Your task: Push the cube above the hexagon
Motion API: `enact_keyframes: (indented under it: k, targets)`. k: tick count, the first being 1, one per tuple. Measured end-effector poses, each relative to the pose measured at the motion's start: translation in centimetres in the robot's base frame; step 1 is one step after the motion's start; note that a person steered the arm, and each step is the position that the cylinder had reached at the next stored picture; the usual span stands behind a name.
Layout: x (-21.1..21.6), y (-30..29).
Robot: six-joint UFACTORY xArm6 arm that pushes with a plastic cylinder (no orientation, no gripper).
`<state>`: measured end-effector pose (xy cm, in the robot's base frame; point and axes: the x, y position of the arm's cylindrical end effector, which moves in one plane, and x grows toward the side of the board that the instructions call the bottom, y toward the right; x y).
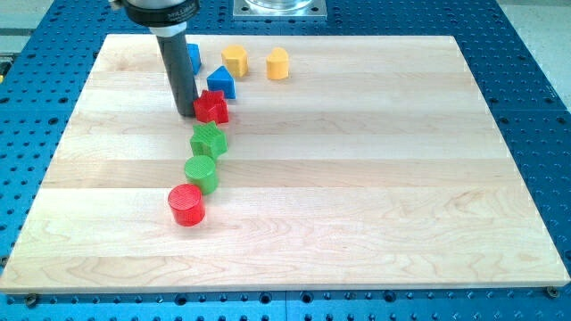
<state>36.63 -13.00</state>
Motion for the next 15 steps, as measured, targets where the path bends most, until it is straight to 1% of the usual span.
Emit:
enact_keyframes:
  k: [1, 2, 3, 4, 5, 6, 8, 9, 10, 11, 12, 13, 14, 15]
  targets:
    - [0.0, 1.4]
    - [0.0, -0.1]
    - [3.1, -6.1]
    - [12.4, -8.3]
    - [23.4, -8.5]
    - [25.2, -8.3]
    - [25.1, -3.5]
    - [25.2, -0.2]
    - [24.9, 4.3]
    - [23.3, 1.6]
    - [25.2, 0.5]
    - [20.7, -4.7]
    - [9.0, -7.2]
    - [-3.0, -7.2]
